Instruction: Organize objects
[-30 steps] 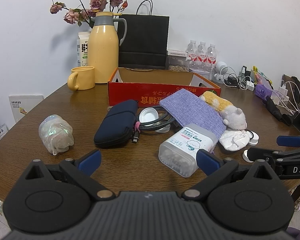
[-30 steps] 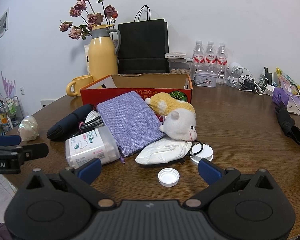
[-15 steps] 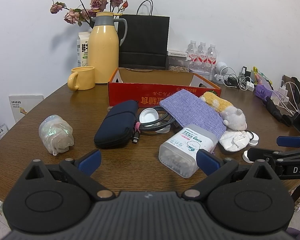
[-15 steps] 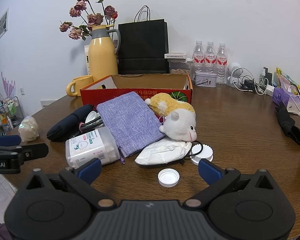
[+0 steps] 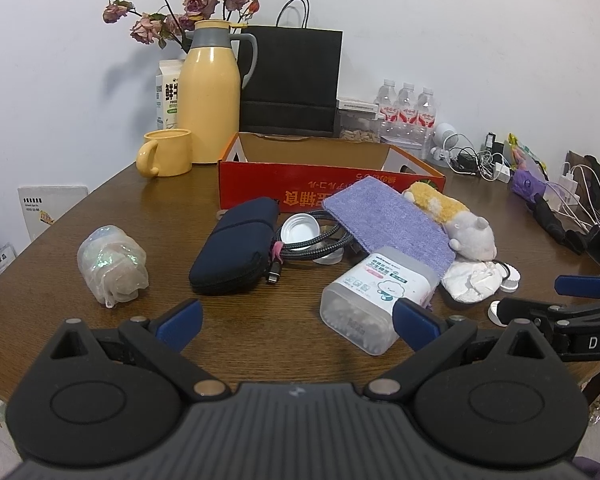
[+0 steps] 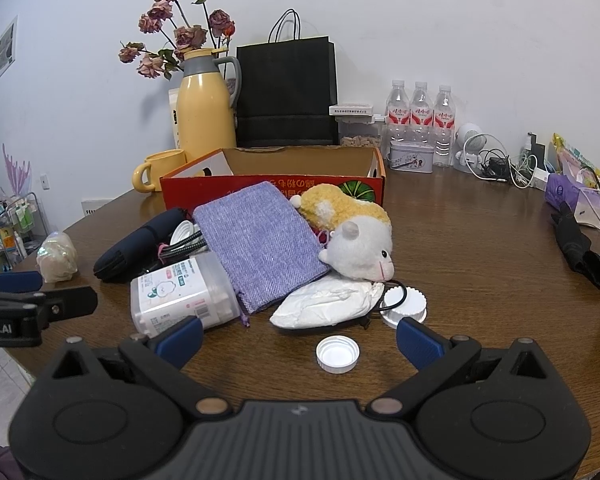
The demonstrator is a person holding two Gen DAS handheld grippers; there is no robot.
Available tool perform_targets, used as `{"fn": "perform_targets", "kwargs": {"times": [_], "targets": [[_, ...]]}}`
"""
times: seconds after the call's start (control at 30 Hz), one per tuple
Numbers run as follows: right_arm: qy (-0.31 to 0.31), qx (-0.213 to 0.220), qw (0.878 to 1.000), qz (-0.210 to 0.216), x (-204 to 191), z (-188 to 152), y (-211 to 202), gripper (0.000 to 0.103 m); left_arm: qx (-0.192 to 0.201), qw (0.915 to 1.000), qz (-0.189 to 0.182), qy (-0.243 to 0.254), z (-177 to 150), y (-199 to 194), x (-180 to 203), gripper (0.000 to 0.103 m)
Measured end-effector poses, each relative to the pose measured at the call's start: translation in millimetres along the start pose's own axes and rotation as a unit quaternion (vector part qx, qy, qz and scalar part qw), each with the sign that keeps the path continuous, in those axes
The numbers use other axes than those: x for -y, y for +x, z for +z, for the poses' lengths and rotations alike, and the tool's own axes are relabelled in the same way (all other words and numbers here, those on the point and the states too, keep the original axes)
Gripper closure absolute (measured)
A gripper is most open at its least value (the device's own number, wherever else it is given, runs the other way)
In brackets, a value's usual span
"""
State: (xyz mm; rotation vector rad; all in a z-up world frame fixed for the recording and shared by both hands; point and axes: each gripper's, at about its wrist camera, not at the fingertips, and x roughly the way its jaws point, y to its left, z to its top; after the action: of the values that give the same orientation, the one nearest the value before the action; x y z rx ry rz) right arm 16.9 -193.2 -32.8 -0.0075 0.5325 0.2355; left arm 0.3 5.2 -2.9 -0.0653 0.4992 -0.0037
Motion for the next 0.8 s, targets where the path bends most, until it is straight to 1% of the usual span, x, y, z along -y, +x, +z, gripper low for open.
{"fn": "perform_targets", "kwargs": {"times": [0.17, 0.37, 0.43, 0.5, 0.53, 0.6, 0.63, 0.7, 0.73, 0.77, 0.8], "targets": [[-0.003, -0.006, 1.000, -0.003, 1.2, -2.4, 4.6, 0.000, -0.001, 1.0000, 0.004, -0.006, 0.2, 3.8, -4.5, 0.000], [-0.008, -0.023, 1.000, -0.013, 8.8, -9.7, 19.9, 0.000, -0.002, 0.9995, 0.021, -0.023, 0.0, 9.4, -17.7, 0.000], [-0.011, -0.025, 1.000, -0.014, 11.2, -11.1, 25.4, 0.004, -0.002, 0.9993, 0.027, -0.028, 0.6, 10.8, -22.4, 0.000], [-0.014, -0.026, 0.999, -0.014, 13.2, -12.9, 30.8, 0.015, -0.004, 0.9989, 0.034, -0.032, 0.1, 13.5, -27.4, 0.000], [-0.014, -0.027, 0.999, -0.014, 14.2, -13.9, 33.6, 0.018, -0.005, 0.9987, 0.037, -0.034, -0.2, 14.7, -29.8, 0.000], [-0.012, -0.032, 0.999, -0.013, 16.9, -15.8, 40.0, 0.031, -0.006, 0.9982, 0.045, -0.040, -0.2, 16.9, -35.8, 0.000], [-0.011, -0.035, 0.999, -0.011, 18.2, -16.9, 42.5, 0.036, -0.006, 0.9979, 0.049, -0.042, -0.2, 17.6, -38.6, 0.000], [-0.018, -0.028, 0.999, -0.011, 18.1, -17.8, 42.9, 0.052, -0.005, 0.9972, 0.058, -0.049, 0.6, 19.5, -45.1, 0.000], [-0.017, -0.027, 0.999, -0.005, 18.5, -17.6, 42.6, 0.058, -0.004, 0.9967, 0.062, -0.053, 1.1, 20.4, -48.7, 0.000], [-0.018, -0.026, 1.000, -0.001, 18.4, -17.4, 42.4, 0.070, -0.003, 0.9963, 0.066, -0.056, 1.5, 20.9, -51.8, 0.000], [-0.019, -0.025, 1.000, 0.001, 18.2, -17.2, 42.1, 0.075, -0.002, 0.9958, 0.070, -0.059, 1.8, 21.1, -54.9, 0.000]]}}
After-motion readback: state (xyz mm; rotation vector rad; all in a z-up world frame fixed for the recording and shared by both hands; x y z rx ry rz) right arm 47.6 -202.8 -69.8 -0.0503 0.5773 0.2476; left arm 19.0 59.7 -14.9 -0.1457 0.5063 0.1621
